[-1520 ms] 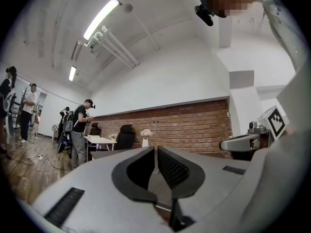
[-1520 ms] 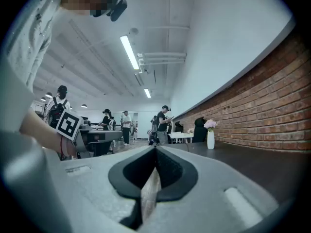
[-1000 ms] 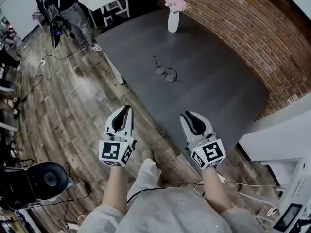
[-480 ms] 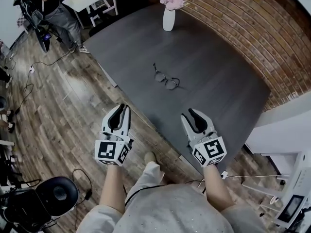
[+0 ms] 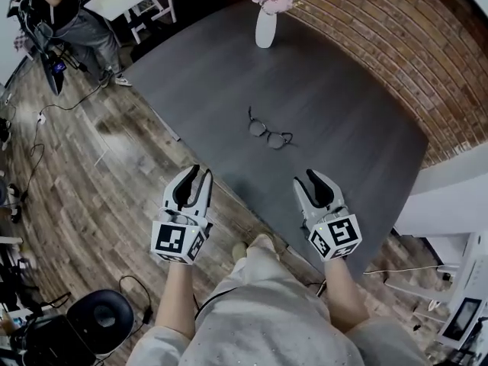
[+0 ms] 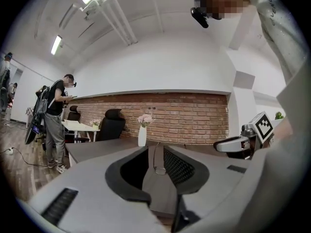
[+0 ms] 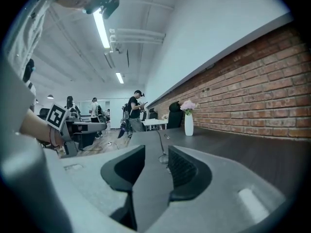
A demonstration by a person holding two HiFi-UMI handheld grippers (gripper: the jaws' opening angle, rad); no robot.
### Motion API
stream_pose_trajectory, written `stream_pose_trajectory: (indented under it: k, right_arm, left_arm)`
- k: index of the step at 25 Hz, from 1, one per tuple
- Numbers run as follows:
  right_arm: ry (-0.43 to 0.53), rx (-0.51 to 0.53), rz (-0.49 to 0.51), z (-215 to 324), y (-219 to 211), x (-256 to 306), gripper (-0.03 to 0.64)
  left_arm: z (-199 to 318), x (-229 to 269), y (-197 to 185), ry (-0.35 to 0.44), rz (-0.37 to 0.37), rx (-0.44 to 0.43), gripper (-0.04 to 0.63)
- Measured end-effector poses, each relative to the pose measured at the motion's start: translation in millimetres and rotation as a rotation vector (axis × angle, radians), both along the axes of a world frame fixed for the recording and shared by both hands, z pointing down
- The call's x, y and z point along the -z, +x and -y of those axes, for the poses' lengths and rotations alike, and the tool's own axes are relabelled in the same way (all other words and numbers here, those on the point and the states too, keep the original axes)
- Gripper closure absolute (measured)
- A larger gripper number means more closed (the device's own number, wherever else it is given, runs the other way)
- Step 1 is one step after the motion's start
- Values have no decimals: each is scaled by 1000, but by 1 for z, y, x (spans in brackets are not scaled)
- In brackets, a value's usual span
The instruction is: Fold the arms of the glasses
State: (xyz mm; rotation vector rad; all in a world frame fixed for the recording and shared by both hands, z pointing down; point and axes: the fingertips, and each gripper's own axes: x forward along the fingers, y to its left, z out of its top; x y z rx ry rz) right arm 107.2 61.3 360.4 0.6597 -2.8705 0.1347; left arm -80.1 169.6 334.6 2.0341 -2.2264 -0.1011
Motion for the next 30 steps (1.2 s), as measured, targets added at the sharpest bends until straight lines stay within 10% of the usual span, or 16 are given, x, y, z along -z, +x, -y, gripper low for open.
stream_pose_trajectory:
  k: [30]
  right_arm:
    - [-54, -242, -100, 94, -65, -66, 459]
  left_arm:
    - [162, -50, -61, -118, 40, -412, 489]
